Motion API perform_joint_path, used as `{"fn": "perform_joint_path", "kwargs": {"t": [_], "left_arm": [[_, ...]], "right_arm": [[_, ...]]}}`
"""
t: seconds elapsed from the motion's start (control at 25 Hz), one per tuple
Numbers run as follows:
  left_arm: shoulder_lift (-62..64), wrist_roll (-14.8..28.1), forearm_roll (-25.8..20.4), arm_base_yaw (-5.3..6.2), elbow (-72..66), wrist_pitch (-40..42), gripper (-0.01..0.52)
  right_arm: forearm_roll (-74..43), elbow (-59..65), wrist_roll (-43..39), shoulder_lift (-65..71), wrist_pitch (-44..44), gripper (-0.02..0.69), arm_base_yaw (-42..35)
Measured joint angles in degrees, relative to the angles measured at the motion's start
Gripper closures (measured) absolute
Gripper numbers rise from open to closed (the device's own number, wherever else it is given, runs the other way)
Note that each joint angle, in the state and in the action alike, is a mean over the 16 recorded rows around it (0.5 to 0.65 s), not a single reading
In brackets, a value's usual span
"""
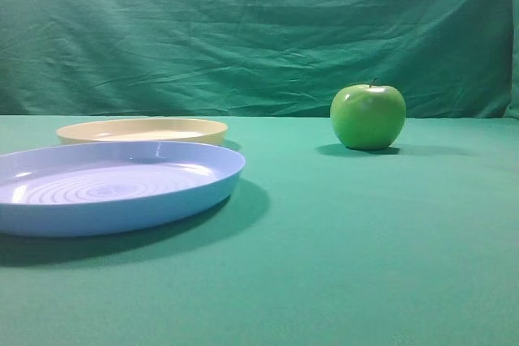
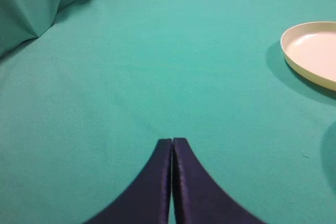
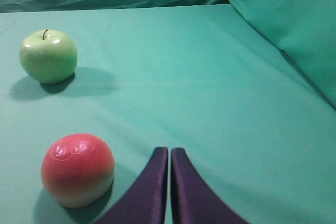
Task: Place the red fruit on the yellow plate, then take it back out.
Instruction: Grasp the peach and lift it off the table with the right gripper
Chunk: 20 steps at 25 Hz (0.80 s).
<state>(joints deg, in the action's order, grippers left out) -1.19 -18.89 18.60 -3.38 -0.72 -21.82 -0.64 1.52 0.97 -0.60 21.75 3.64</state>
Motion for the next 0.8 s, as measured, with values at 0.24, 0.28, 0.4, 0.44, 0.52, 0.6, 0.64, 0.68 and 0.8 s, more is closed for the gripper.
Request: {"fn": "perform_joint_path", "kwargs": {"t": [0.24, 0.28, 0.4, 0.44, 0.52, 0.6, 0.64, 0.68, 0.8], "left_arm": [[0.0, 0.0, 0.0, 0.0, 0.0, 0.0, 0.514], [0.0, 0.0, 0.0, 0.0, 0.0, 0.0, 0.514], [0.0, 0.0, 0.0, 0.0, 0.0, 0.0, 0.514], [0.0, 0.0, 0.0, 0.0, 0.0, 0.0, 0.514], [0.0, 0.0, 0.0, 0.0, 0.0, 0.0, 0.514], [0.0, 0.0, 0.0, 0.0, 0.0, 0.0, 0.514], [0.0, 0.0, 0.0, 0.0, 0.0, 0.0, 0.514], [0.0, 0.0, 0.0, 0.0, 0.0, 0.0, 0.514], [0.0, 0.0, 0.0, 0.0, 0.0, 0.0, 0.514]], "right_arm": [[0.0, 0.0, 0.0, 0.0, 0.0, 0.665, 0.0], [0.0, 0.0, 0.0, 0.0, 0.0, 0.665, 0.0], [0.0, 0.0, 0.0, 0.0, 0.0, 0.665, 0.0], [0.0, 0.0, 0.0, 0.0, 0.0, 0.665, 0.0], [0.0, 0.0, 0.0, 0.0, 0.0, 0.665, 0.0], [0.0, 0.0, 0.0, 0.0, 0.0, 0.665, 0.0], [0.0, 0.0, 0.0, 0.0, 0.0, 0.665, 0.0], [0.0, 0.0, 0.0, 0.0, 0.0, 0.665, 0.0], [0.0, 0.0, 0.0, 0.0, 0.0, 0.665, 0.0]]}}
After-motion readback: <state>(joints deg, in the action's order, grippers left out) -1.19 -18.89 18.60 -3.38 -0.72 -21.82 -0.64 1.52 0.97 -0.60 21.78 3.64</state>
